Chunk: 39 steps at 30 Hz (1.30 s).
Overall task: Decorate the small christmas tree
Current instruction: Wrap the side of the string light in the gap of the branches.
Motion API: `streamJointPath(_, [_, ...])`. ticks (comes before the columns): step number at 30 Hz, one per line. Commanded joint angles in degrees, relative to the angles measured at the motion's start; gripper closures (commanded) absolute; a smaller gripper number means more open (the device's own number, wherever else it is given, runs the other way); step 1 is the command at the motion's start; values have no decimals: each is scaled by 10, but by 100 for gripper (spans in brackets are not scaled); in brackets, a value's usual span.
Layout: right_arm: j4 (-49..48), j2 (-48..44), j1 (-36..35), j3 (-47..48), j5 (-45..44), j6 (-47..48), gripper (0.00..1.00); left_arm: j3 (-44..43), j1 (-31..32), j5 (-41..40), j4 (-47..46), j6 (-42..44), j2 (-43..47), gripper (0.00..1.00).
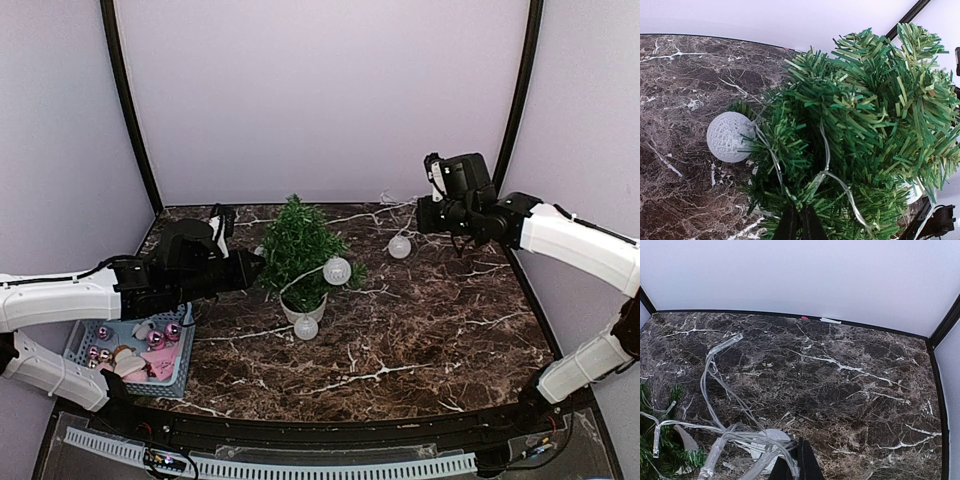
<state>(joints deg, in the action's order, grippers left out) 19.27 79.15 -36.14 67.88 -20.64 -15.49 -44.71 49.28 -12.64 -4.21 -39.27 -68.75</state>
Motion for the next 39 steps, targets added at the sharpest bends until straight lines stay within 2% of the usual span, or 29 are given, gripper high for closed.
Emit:
streamJointPath(1, [-7, -18, 17, -12, -12, -15, 100, 10, -6, -4, 6, 2, 18, 100])
streamJointPath(23, [5, -35, 61, -40, -15, -51, 100, 9, -10, -6, 14, 11, 31, 100])
streamJointPath(26, [-4, -42, 60, -49, 20, -41, 100, 7, -11, 6, 5, 22, 27, 100])
streamJointPath(29, [-14, -49, 59, -64, 119, -4, 100, -1, -10, 20, 0, 33, 22, 98])
streamJointPath(33, [9, -50, 50, -77, 266, 34, 100, -20, -10, 31, 8, 64, 21, 74])
streamJointPath(34, [19, -52, 46, -80, 284, 38, 100, -25, -10, 28, 14, 70, 22, 70])
streamJointPath(39, [90, -65, 34, -71, 347, 46, 100, -51, -10, -19, 85, 102, 68, 40])
